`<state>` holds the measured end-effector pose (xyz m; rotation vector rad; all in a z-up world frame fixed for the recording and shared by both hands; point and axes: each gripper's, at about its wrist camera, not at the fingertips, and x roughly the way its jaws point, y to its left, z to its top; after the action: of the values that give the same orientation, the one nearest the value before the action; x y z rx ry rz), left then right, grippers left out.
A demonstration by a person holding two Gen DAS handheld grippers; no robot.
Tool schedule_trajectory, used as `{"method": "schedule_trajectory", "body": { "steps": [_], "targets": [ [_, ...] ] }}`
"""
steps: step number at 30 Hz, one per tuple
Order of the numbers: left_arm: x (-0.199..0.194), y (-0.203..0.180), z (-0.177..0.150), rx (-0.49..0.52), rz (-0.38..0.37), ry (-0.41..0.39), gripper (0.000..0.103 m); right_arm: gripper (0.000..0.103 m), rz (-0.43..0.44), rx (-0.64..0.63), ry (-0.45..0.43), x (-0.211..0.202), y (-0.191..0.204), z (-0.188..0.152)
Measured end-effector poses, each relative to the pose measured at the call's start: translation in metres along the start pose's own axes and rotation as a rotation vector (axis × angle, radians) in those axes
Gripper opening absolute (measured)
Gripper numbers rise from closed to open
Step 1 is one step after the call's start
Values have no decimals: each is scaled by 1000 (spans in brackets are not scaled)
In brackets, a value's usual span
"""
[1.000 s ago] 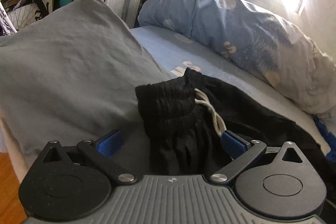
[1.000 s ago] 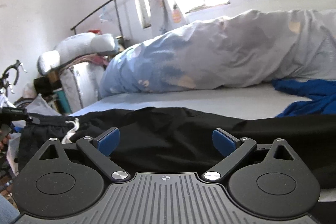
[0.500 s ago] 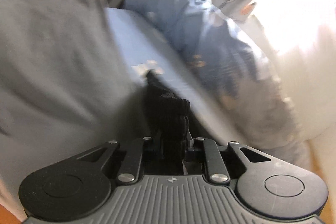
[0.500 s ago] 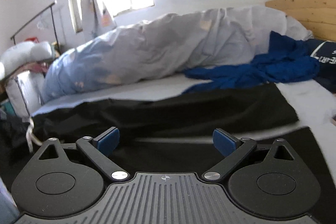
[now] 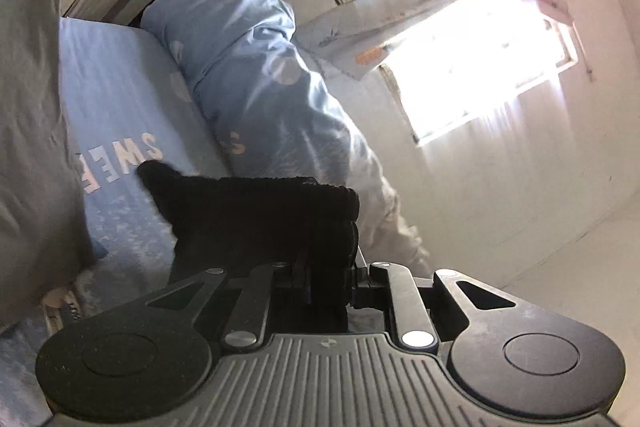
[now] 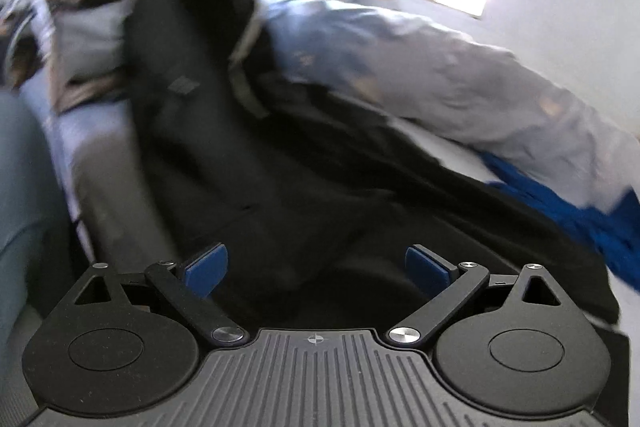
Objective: Fold clothes
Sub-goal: 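Grasp the black shorts' waistband with the left gripper and lift it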
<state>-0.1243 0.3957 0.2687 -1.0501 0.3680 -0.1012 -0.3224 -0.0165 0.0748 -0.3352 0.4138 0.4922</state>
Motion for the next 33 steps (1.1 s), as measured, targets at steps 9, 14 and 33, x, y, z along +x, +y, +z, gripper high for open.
{"method": "schedule_trajectory", "body": {
  "steps": [9, 14, 33],
  "targets": [
    [-20, -7, 6, -10, 14, -24, 18, 96, -77, -270, 16, 40, 51, 4],
    [-31, 0, 14, -25, 28, -46, 18, 94, -262, -395, 80, 50, 34, -2],
    [-33, 53, 17, -114, 93, -78, 19, 93, -332, -539, 493, 3, -149, -93]
  ]
}}
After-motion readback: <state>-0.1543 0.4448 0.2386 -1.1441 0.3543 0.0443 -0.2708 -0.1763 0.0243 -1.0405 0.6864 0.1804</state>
